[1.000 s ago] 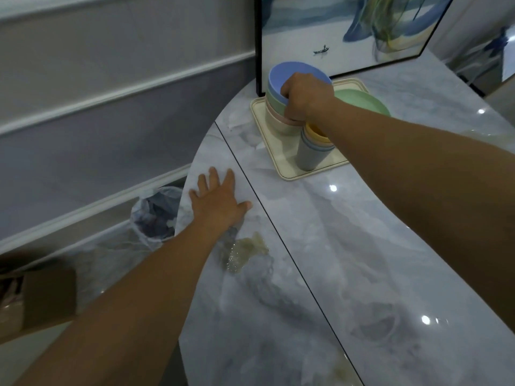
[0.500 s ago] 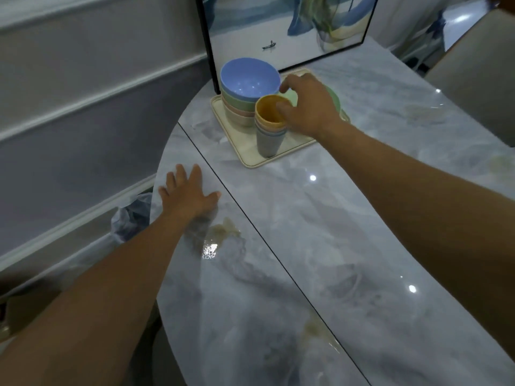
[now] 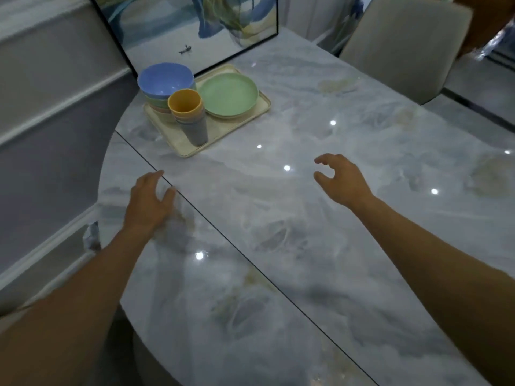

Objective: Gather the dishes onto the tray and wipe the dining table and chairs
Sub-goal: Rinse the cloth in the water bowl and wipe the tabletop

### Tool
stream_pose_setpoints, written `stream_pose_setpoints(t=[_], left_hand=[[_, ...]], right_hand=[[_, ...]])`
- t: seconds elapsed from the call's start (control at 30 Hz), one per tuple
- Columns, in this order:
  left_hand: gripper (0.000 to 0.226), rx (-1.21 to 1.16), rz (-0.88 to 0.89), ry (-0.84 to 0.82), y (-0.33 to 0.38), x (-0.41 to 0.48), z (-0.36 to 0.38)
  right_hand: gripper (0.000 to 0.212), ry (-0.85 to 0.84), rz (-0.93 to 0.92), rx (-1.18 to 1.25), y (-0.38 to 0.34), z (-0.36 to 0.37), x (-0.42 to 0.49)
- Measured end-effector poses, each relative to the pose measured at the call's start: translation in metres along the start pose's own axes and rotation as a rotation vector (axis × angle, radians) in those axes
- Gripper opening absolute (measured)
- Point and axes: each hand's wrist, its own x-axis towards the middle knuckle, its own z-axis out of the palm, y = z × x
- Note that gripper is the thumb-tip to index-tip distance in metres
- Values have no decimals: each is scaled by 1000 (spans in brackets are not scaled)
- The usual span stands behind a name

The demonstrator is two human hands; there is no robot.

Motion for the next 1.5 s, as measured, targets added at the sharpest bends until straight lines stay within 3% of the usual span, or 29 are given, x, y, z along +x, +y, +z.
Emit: stream_pose_setpoints(t=[0.4, 0.67, 0.83, 1.0, 1.1, 1.3, 1.5], left_hand=[[49, -19, 214, -252, 164, -144, 114], [35, -102, 317, -401, 241, -236, 194], [34, -99, 393, -491, 269, -276, 231], [35, -45, 407, -592, 281, -307, 251], [36, -24, 405, -620, 283, -322, 255], [33, -98, 296, -633, 284, -352, 259], [18, -187, 137, -684, 279, -368, 249]], right_hand=[[42, 115, 78, 27, 145, -90, -148], [29, 279, 333, -6, 255, -140, -254], [44, 95, 338, -206, 306, -134, -282], [76, -138, 382, -259, 325, -113, -289], [78, -136, 390, -295, 326, -104, -287], [63, -85, 415, -212, 330, -98, -286], [69, -111, 456, -194, 322, -113, -285]])
